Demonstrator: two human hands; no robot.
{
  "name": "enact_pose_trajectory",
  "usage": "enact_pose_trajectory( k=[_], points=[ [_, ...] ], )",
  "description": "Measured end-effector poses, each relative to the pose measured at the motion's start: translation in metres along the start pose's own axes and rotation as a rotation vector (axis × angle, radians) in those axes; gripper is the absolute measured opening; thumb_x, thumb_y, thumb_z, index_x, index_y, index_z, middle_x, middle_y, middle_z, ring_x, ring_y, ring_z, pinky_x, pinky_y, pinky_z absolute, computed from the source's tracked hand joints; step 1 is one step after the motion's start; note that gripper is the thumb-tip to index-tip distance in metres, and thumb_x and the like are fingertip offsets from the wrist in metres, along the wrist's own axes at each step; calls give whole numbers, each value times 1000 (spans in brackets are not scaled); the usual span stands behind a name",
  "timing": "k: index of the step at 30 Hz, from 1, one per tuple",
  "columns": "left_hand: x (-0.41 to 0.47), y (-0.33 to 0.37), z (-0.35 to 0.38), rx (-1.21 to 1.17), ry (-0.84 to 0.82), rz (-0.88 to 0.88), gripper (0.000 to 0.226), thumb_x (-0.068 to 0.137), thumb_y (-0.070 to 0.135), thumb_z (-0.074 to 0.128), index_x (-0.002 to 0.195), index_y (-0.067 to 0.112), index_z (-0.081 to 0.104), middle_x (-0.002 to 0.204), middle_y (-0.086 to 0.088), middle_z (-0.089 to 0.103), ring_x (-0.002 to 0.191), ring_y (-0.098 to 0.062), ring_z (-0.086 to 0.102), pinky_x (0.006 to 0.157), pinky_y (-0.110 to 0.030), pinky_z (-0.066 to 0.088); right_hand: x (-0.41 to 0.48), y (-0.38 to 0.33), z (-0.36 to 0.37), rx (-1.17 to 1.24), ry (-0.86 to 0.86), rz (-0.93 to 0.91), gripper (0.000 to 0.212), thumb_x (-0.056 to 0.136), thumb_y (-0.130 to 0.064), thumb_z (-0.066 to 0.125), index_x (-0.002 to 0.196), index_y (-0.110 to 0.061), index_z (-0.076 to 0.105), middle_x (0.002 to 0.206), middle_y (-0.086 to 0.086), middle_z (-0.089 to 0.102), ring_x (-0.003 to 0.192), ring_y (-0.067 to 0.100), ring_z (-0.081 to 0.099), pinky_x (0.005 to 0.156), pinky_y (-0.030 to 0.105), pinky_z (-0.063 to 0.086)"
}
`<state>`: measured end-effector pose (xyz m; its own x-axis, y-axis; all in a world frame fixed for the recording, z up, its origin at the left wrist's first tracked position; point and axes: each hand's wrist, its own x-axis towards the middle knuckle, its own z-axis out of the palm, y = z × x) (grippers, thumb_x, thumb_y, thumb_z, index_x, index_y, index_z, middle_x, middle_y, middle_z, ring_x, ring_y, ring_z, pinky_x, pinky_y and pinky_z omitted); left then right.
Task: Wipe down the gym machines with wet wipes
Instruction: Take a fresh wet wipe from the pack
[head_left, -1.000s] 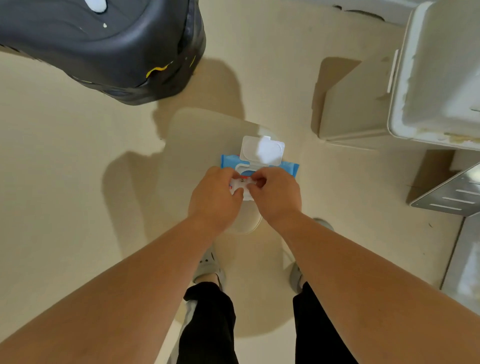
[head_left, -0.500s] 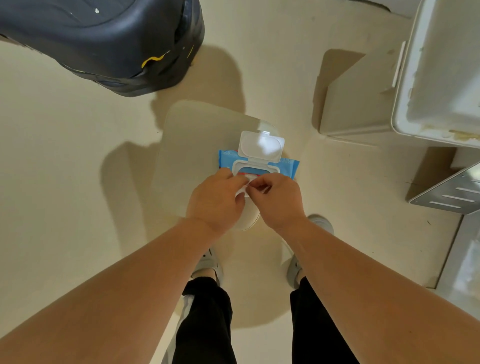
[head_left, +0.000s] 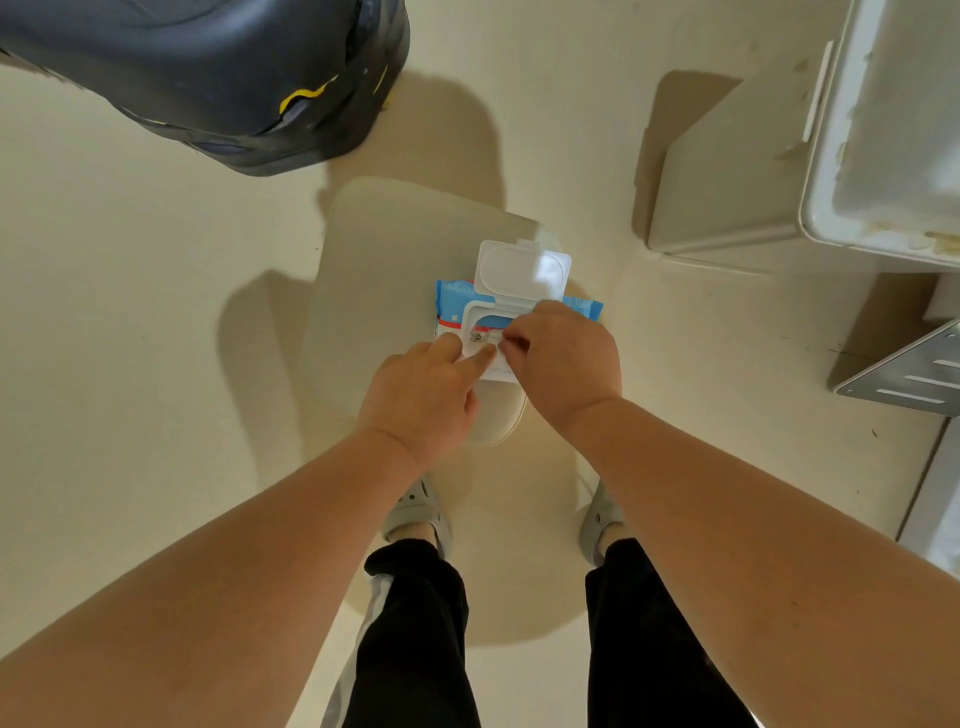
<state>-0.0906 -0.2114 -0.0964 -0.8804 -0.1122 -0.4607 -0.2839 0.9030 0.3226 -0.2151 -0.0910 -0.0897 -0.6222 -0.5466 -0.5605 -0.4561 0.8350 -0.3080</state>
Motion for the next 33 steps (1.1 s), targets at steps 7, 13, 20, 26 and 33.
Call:
enact_pose_trajectory(
  k=[7,13,20,26,33],
  points=[
    [-4,2,-3,21,-10,-22,55,97,28,51,151,31,43,116,-7,58,91,-27,57,67,-37,47,8,-6,4,-131,-13,-48,15,103,-19,51,107,-16,65,103,0,56,75,21,53,60,34,43],
    [-3,2,-3,38,-10,-24,56,98,31,49,153,30,40,121,-5,56,94,-25,57,69,-35,45,6,2,-2,-82,-51,-137,17,107,-21,45,111,-11,59,108,4,54,79,22,52,65,38,48],
    [-4,-7,-1,-6,110,101,59,71,15,78,128,18,68,96,-10,64,63,-29,56,53,-28,32,16,20,-14,134,-126,-191,19,103,-17,51,99,-3,63,96,7,55,80,22,49,70,28,37],
    [1,-12,-8,7,19,35,55,85,25,67,139,23,59,111,-9,62,83,-29,60,62,-32,39,16,11,-14,-60,-84,-150,20,103,-27,49,100,-13,64,97,5,59,78,29,58,70,40,51],
    [-5,-23,-1,-23,8,34,64,79,20,73,141,26,58,119,-11,62,86,-31,61,63,-35,44,18,10,-3,-455,-57,-433,23,65,-19,92,75,-23,72,74,-3,56,44,22,53,38,23,40]
  ],
)
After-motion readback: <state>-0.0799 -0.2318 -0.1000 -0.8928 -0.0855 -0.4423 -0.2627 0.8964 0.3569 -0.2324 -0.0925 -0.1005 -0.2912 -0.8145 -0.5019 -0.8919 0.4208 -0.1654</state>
